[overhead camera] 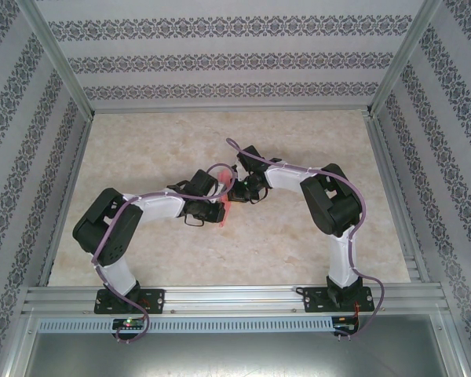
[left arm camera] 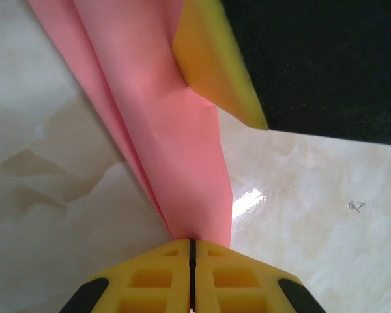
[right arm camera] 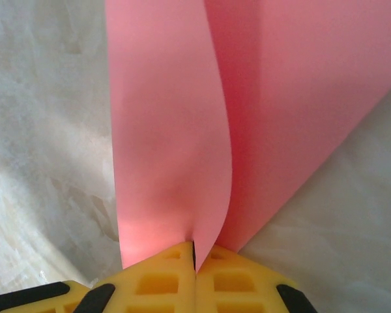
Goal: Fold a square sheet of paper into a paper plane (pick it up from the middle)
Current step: Fold the wing for the fifth time at the center of the table.
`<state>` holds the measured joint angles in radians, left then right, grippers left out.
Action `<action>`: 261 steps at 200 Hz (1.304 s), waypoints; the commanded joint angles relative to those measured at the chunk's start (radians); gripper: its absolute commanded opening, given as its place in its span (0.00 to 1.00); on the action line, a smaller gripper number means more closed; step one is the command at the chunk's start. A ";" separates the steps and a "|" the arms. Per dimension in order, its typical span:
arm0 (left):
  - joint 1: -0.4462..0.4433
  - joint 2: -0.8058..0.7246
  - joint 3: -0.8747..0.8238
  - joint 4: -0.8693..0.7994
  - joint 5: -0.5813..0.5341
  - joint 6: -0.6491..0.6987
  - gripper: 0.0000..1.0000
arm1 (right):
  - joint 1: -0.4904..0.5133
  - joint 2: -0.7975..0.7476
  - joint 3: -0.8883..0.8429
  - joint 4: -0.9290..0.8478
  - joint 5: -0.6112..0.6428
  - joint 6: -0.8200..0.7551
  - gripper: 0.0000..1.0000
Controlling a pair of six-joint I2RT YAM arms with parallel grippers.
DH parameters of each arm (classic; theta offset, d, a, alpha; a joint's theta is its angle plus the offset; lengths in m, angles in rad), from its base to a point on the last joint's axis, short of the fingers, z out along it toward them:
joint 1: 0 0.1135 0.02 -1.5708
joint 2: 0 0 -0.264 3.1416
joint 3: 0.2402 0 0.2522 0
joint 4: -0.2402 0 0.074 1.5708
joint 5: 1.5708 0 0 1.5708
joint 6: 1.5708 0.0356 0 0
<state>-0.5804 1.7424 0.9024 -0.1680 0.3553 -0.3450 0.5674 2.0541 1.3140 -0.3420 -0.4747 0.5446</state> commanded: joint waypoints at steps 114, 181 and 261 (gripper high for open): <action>-0.012 0.087 -0.030 -0.073 -0.201 0.060 0.08 | -0.010 -0.090 -0.079 0.035 -0.011 0.028 0.24; -0.012 0.068 -0.052 -0.072 -0.220 0.092 0.07 | -0.051 -0.192 -0.185 0.133 -0.123 0.079 0.23; -0.012 0.032 -0.085 -0.067 -0.232 0.113 0.07 | -0.043 -0.099 -0.190 0.334 -0.233 0.212 0.12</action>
<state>-0.6022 1.7367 0.8780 -0.1108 0.2714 -0.2649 0.5148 1.9110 1.1168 -0.0746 -0.6651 0.7128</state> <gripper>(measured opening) 0.072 0.126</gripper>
